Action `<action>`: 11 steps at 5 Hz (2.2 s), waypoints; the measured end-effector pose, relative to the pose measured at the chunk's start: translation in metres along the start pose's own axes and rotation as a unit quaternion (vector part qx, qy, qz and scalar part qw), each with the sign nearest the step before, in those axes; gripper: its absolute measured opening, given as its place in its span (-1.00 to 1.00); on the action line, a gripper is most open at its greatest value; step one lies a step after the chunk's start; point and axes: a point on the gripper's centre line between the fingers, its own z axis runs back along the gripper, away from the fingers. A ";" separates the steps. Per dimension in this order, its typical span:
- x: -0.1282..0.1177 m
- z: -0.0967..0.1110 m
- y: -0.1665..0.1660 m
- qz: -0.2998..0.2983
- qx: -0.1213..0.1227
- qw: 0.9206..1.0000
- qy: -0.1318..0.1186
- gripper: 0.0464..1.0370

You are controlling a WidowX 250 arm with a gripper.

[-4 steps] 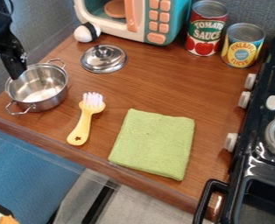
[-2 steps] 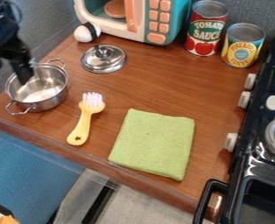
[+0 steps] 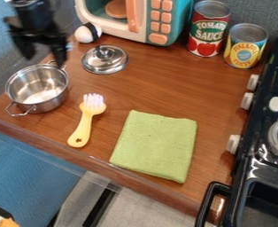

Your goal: Moved the lid to the top of the pot

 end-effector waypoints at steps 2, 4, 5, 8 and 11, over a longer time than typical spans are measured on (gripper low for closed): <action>0.060 -0.024 -0.040 0.022 0.010 1.000 -0.005 0.93; 0.080 -0.057 -0.053 0.031 0.029 0.999 0.018 0.85; 0.087 -0.068 -0.052 0.038 0.035 0.998 0.027 0.65; 0.098 -0.065 -0.042 0.081 -0.010 0.995 0.050 0.27; 0.097 -0.062 -0.029 0.098 -0.050 0.991 0.070 -0.93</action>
